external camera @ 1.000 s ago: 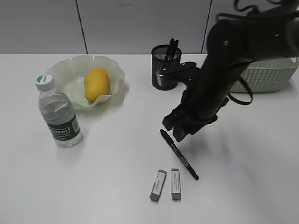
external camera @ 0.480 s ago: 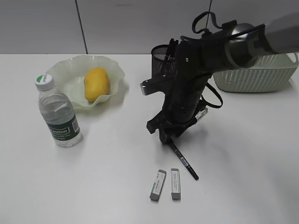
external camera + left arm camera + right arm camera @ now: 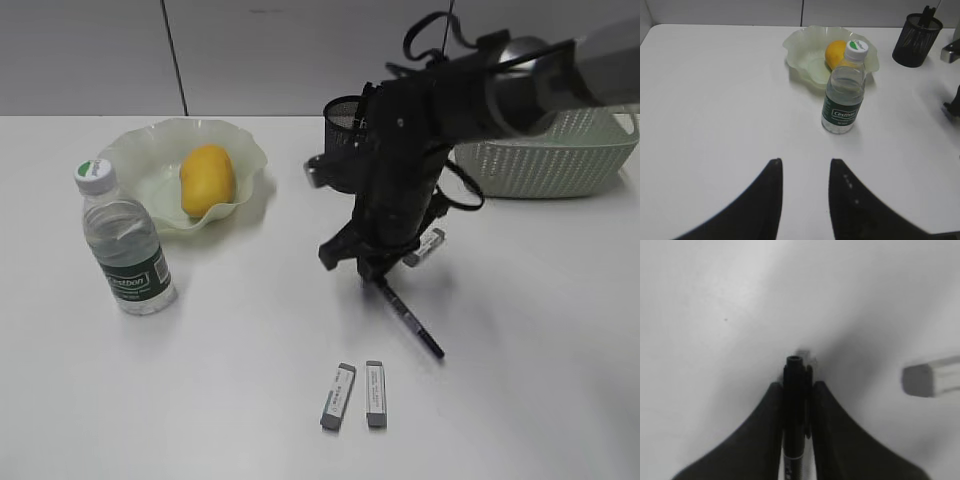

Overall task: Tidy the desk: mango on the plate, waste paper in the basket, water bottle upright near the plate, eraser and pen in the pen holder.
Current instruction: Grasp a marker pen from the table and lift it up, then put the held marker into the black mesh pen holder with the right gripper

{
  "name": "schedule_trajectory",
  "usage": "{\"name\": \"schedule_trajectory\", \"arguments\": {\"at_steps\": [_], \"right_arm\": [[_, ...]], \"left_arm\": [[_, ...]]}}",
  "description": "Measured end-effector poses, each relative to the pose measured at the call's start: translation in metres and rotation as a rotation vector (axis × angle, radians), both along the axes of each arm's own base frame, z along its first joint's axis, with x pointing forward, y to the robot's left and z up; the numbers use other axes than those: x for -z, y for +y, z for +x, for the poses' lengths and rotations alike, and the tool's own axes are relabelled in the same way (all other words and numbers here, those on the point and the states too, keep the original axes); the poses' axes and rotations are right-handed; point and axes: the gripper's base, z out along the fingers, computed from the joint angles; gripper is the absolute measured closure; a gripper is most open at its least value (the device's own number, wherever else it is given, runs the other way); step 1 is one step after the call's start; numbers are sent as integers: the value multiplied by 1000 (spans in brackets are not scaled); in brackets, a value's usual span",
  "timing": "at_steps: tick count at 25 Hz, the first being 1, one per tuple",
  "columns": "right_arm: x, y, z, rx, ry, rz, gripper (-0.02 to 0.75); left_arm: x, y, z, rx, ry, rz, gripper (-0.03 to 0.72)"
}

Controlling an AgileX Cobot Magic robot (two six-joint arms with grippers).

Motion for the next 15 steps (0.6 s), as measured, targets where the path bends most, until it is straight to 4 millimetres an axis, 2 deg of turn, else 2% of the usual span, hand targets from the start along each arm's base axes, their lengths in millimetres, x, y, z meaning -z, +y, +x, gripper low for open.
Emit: {"name": "schedule_trajectory", "arguments": {"at_steps": [2, 5, 8, 10, 15], "right_arm": [[-37, -4, 3, 15, -144, 38, 600], [-109, -15, -1, 44, -460, 203, 600], [-152, -34, -11, -39, -791, 429, 600], [-154, -47, -10, -77, -918, 576, 600], [-117, -91, 32, 161, -1055, 715, 600]], "left_arm": [[0, 0, 0, 0, 0, 0, 451], [0, 0, 0, 0, 0, 0, 451], [0, 0, 0, 0, 0, 0, 451], [0, 0, 0, 0, 0, 0, 451], [0, 0, 0, 0, 0, 0, 451]]}}
